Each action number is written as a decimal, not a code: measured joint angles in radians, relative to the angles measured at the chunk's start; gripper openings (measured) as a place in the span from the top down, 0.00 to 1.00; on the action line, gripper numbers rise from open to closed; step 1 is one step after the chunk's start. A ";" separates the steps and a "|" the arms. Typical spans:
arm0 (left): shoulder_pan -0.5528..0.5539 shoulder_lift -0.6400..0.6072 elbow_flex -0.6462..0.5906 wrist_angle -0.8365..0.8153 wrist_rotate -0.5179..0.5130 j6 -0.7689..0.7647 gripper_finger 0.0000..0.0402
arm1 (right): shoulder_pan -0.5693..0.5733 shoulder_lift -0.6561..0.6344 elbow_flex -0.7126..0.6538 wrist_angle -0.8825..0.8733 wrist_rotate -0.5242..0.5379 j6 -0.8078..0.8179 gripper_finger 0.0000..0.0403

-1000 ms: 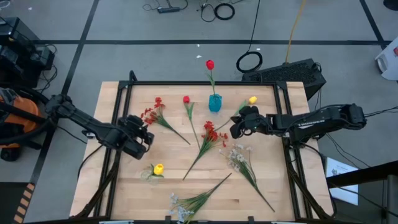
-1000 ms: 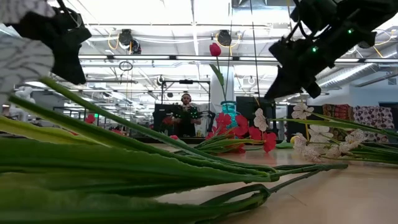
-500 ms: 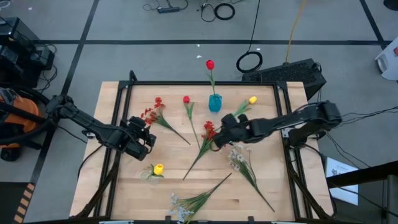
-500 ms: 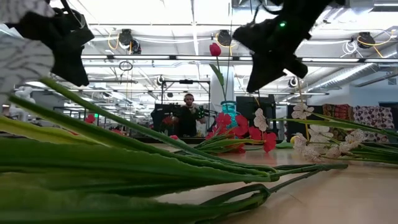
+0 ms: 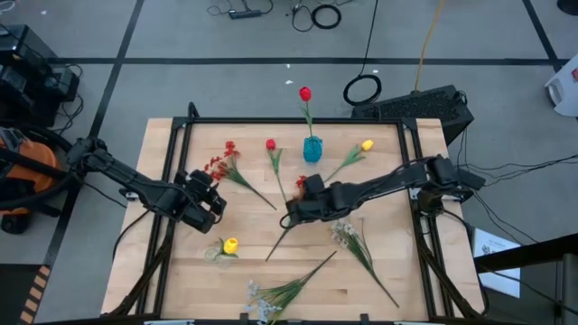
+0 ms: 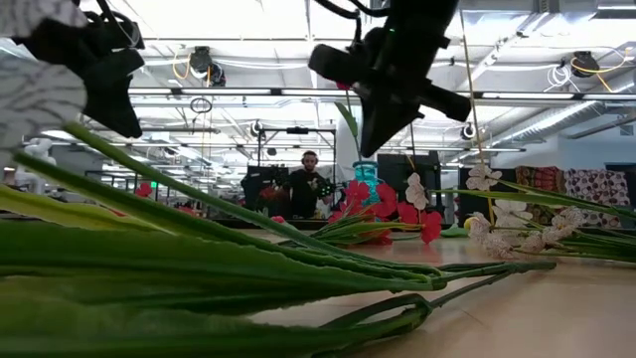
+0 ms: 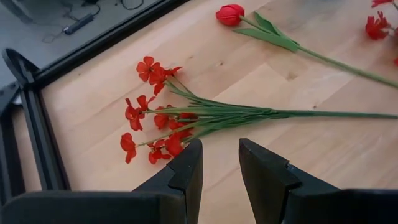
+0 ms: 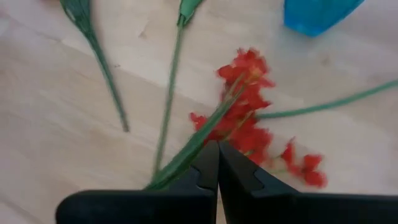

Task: Sort flowers into vase by color
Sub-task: Put the bottom orange flowers into the blue vase

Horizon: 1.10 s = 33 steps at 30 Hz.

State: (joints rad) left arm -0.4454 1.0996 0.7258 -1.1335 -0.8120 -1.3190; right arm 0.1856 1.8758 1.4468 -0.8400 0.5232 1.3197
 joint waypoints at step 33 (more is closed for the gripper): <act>0.000 0.000 0.000 -0.001 -0.004 0.182 0.72 | 0.011 0.182 0.027 0.188 -0.248 0.412 0.60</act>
State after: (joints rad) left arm -0.4454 1.0993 0.7258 -1.1348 -0.8162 -1.1366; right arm 0.1968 2.0579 1.4734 -0.6519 0.2752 1.7321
